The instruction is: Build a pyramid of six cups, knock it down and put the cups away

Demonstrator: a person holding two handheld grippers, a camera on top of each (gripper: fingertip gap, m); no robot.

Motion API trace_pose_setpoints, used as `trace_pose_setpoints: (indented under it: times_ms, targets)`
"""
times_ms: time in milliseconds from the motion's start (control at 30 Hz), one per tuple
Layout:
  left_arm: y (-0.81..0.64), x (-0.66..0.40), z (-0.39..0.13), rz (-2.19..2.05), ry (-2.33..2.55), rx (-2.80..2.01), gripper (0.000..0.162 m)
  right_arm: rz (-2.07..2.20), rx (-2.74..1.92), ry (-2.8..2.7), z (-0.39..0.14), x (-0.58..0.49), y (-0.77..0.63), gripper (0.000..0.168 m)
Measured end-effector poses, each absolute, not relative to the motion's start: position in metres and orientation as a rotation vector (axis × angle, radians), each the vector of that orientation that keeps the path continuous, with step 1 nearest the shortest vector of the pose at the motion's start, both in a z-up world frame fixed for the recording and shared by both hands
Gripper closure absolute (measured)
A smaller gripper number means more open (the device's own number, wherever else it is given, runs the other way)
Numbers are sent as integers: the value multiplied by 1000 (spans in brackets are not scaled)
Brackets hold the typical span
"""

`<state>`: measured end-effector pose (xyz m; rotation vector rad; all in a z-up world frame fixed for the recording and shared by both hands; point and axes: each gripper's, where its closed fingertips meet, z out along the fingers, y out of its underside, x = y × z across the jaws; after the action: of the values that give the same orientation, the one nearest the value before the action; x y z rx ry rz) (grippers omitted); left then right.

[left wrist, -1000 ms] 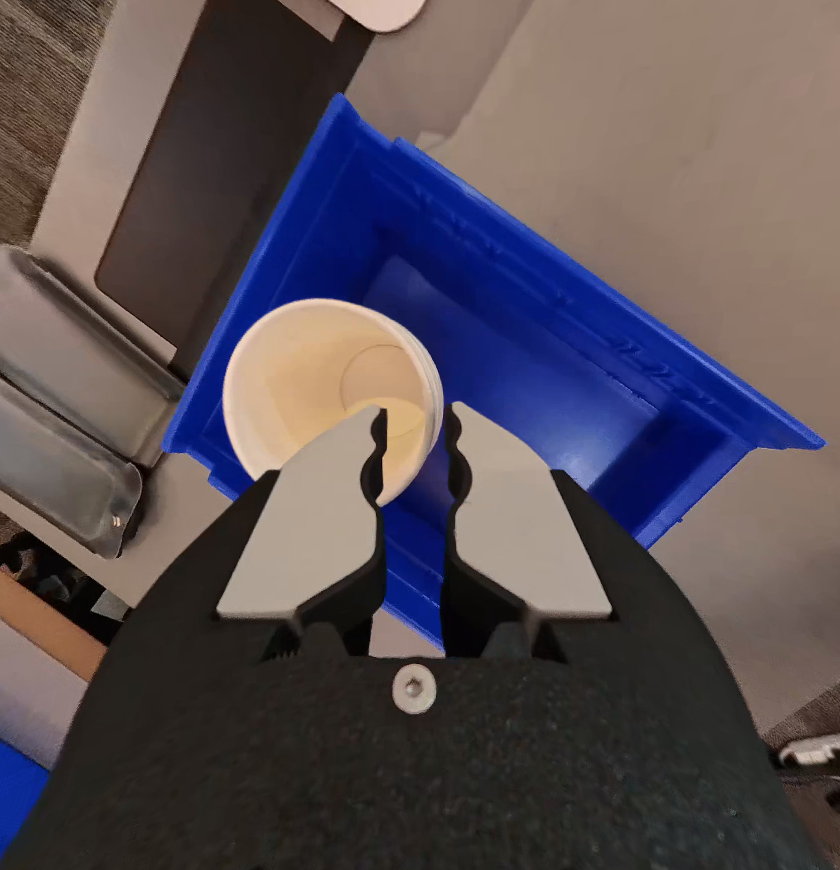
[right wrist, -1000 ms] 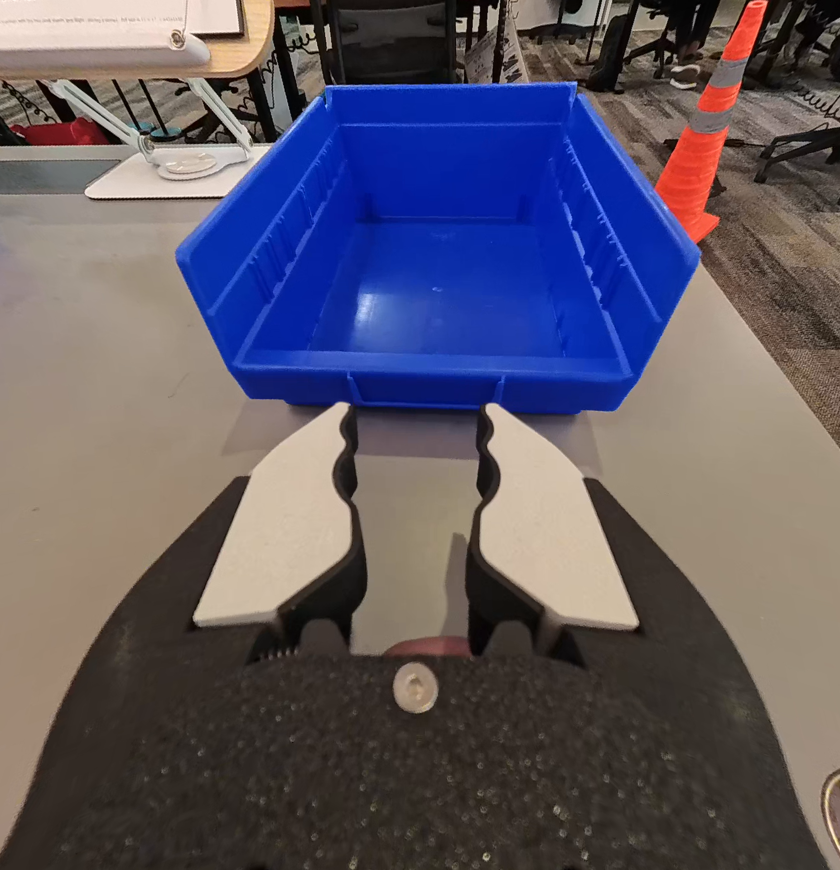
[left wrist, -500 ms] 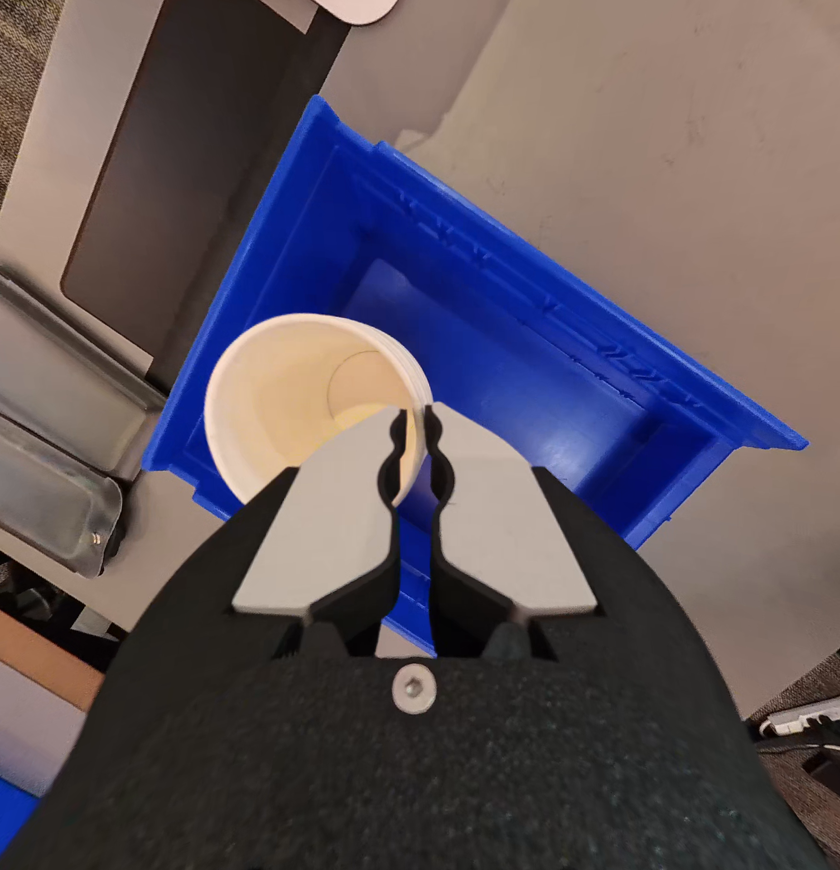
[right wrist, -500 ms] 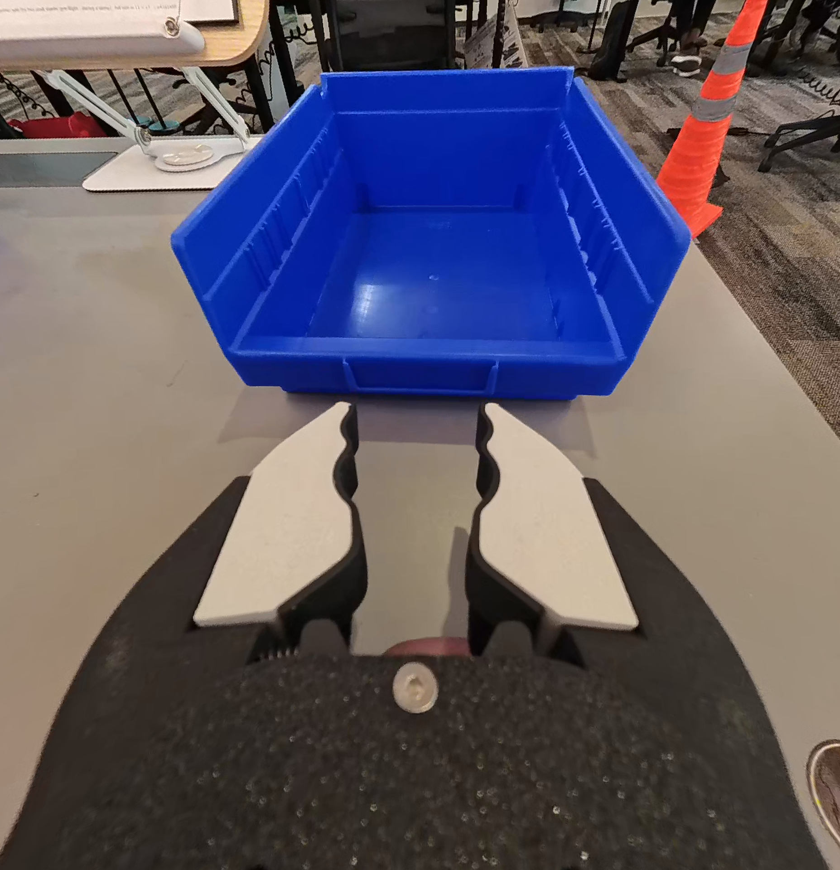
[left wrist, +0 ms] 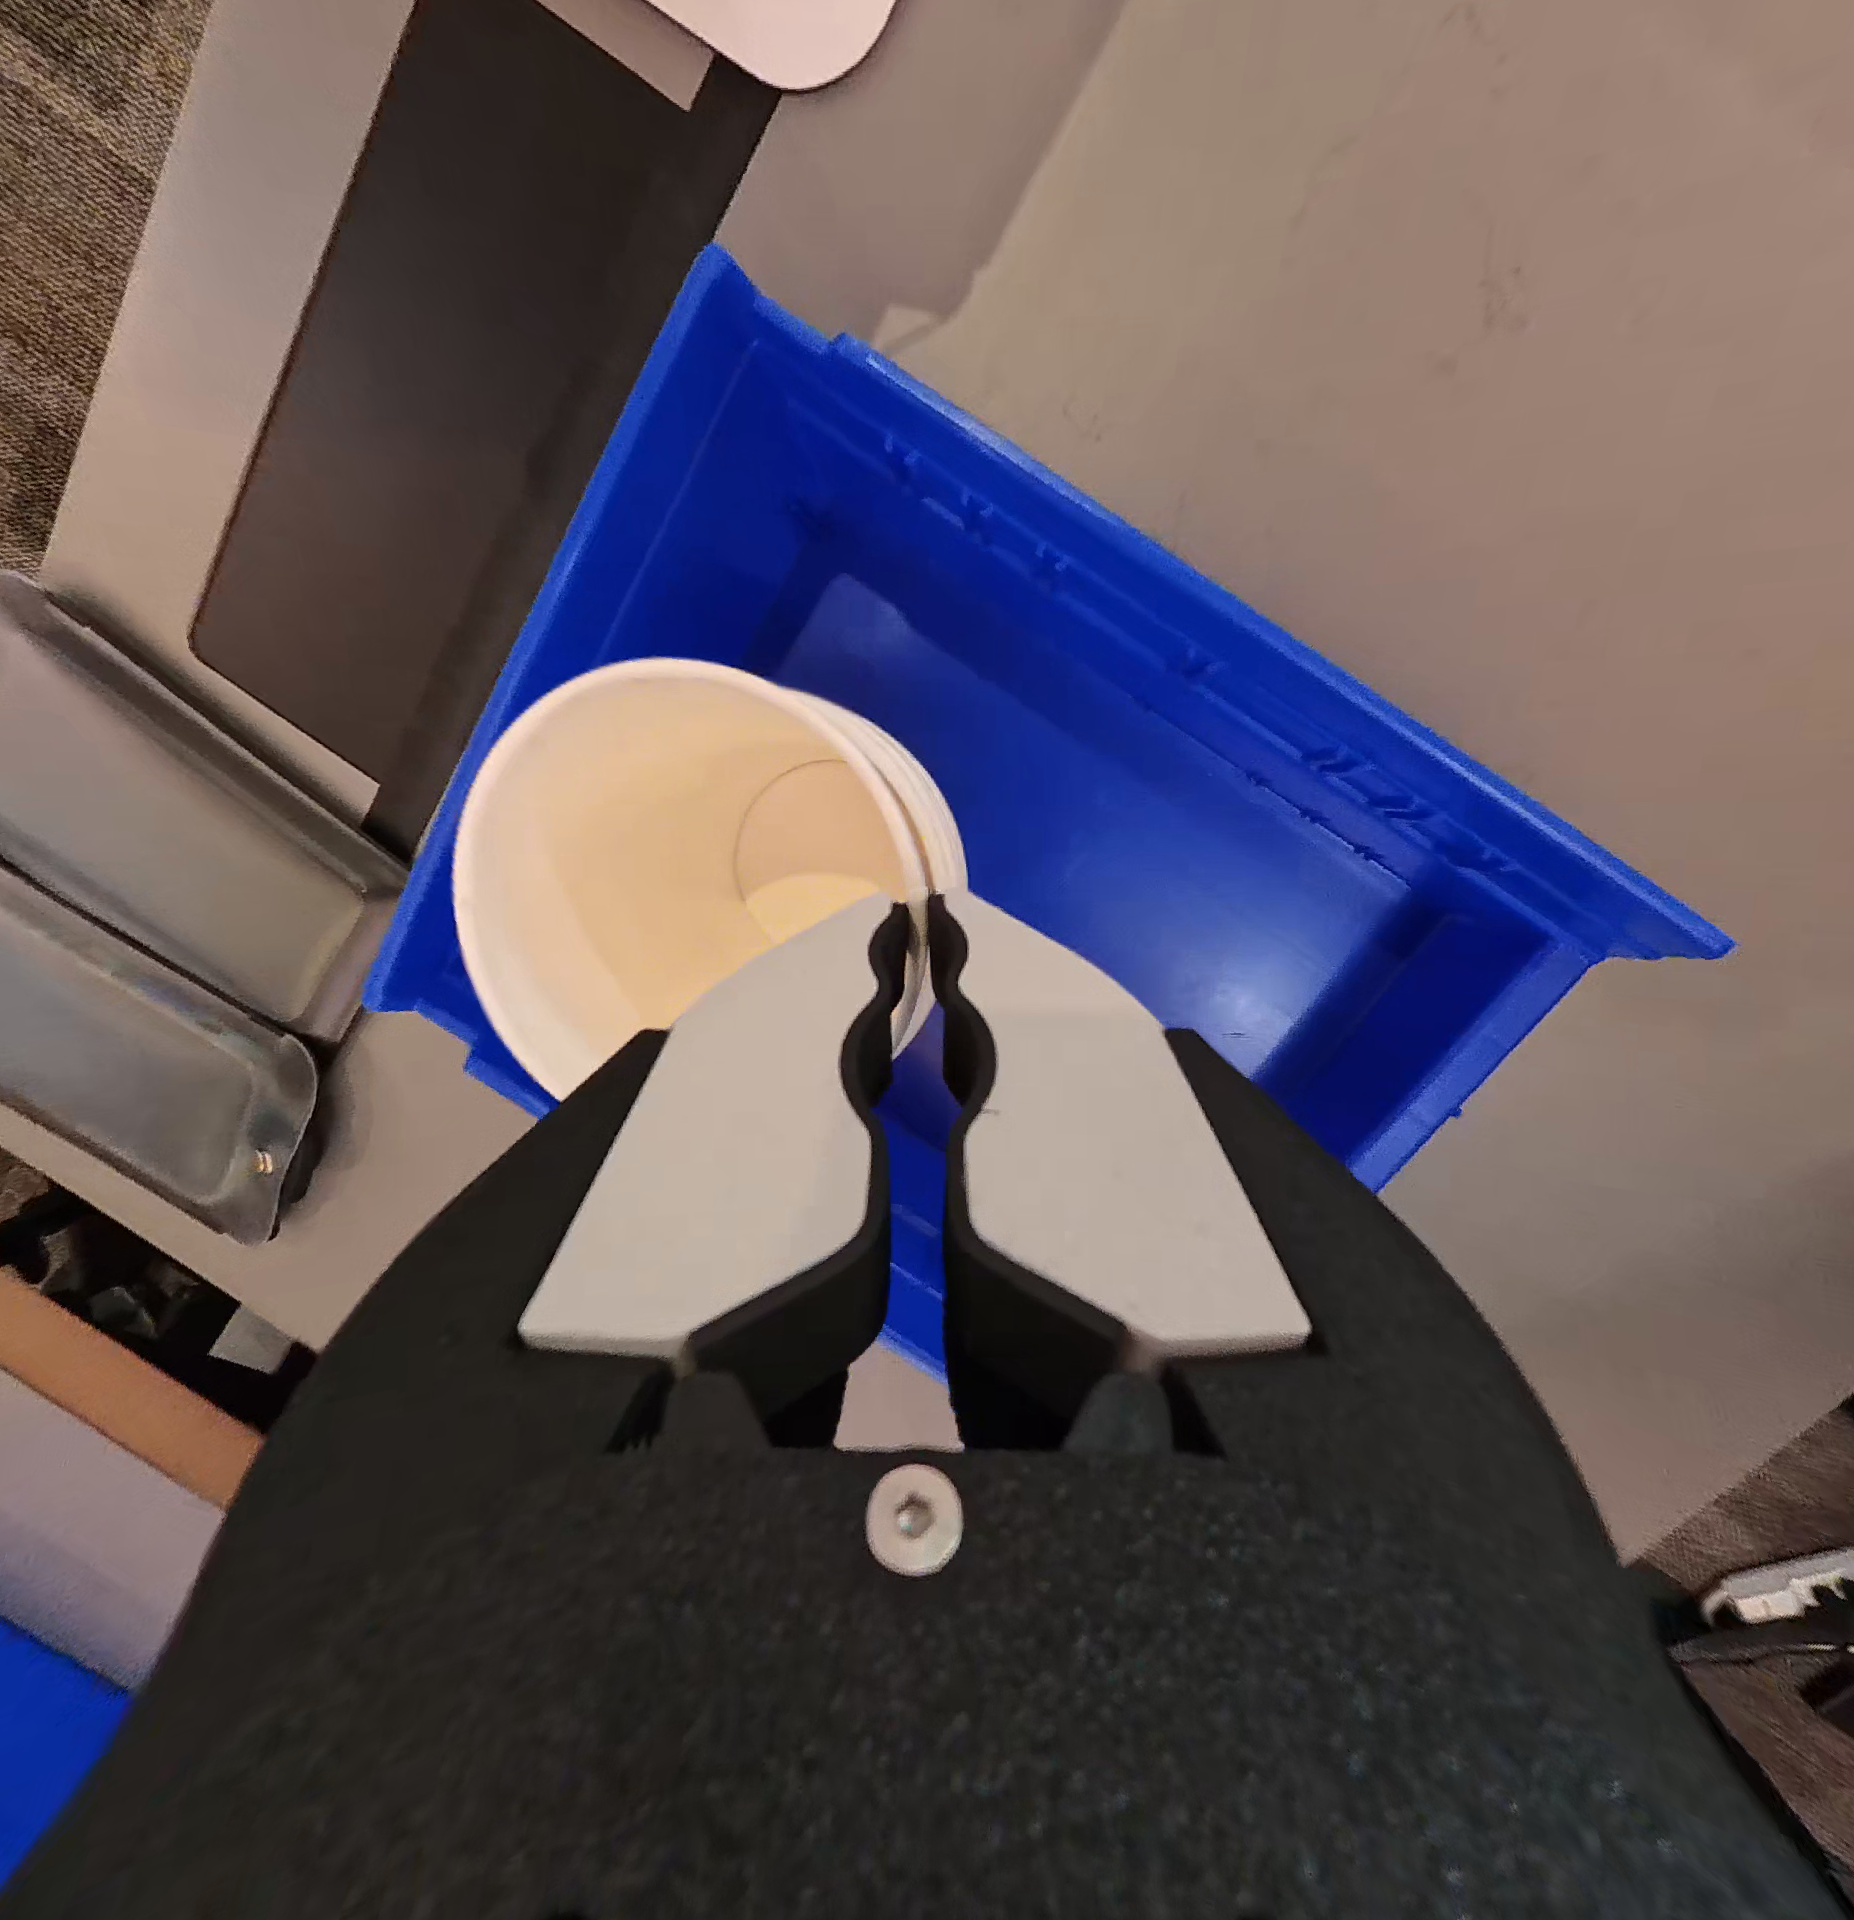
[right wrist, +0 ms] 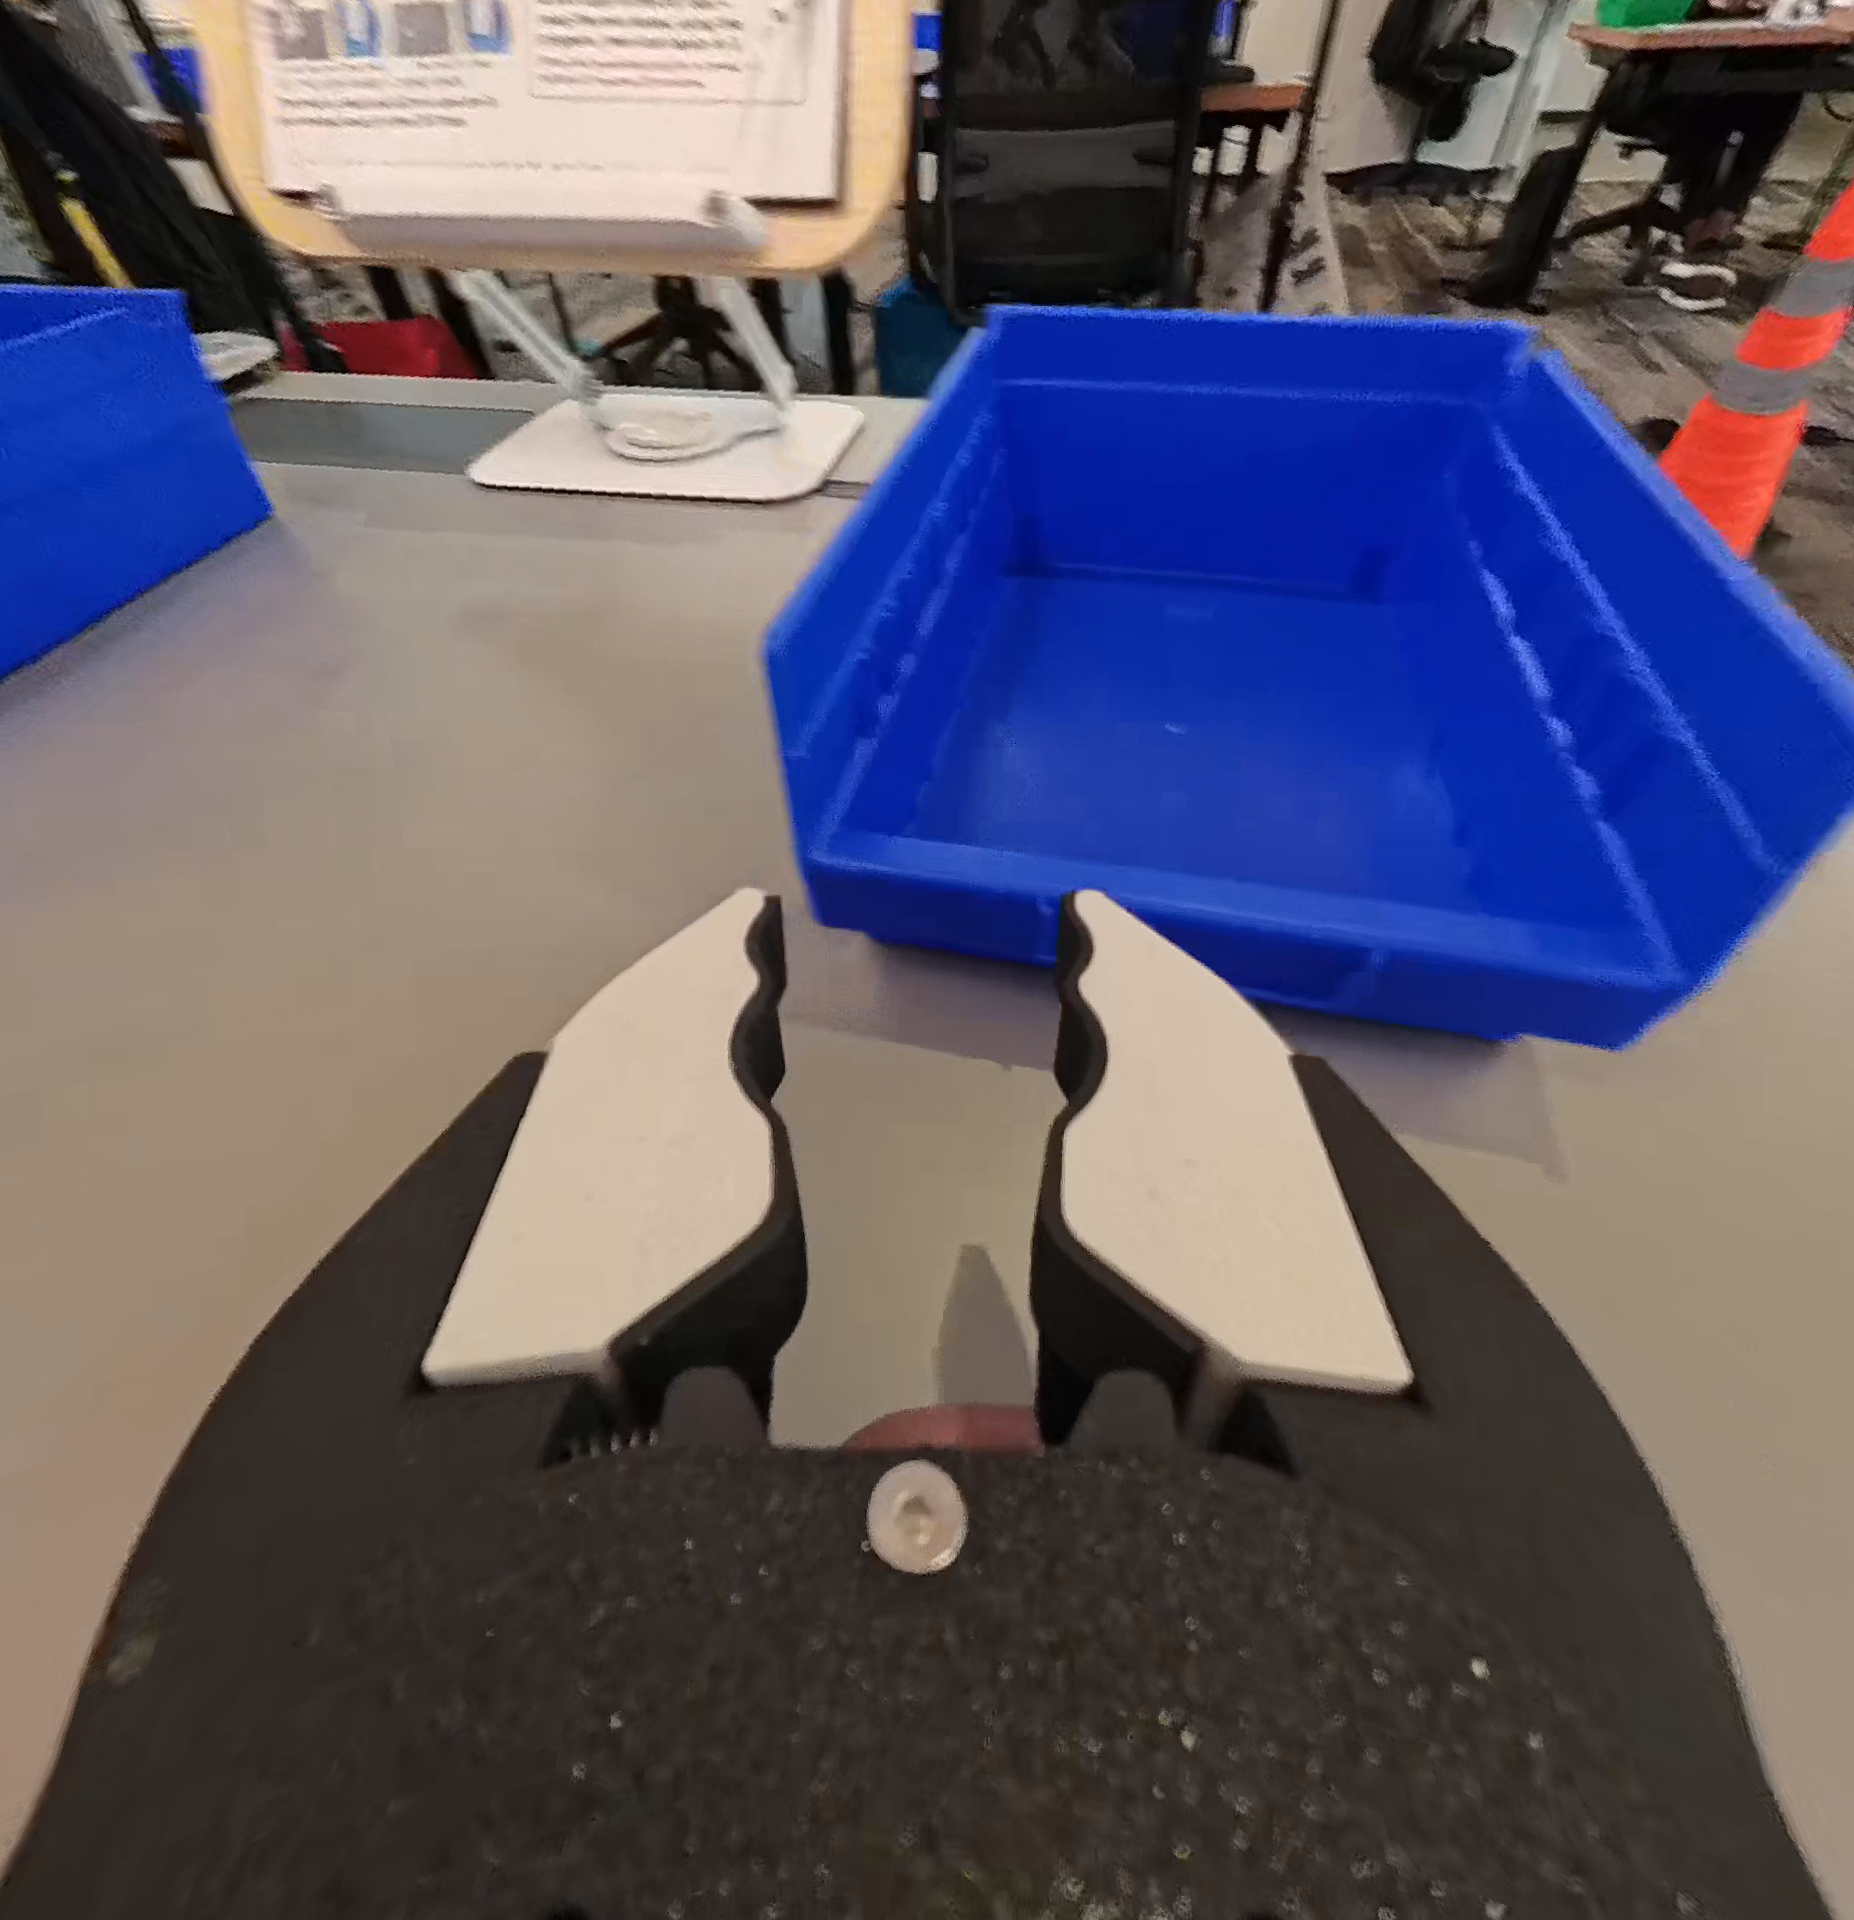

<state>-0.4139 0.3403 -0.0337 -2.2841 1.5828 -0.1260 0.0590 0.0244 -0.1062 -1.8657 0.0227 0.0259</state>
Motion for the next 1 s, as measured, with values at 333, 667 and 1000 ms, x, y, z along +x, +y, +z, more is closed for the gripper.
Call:
trace_pose_setpoints:
  times_ms: [333,667,1000]
  targets:
    - [336,-409,36,-106,1568,-2131,159,297,-1801,-278,-93,-46,49,112]
    - [298,-354,143,-524,1360,-1732,159,481,-1847,-285,-110,-71,55,112]
    - [224,-262,148,-1204,1203,-1418,159,1139,-1511,-271,-33,-129,110,86]
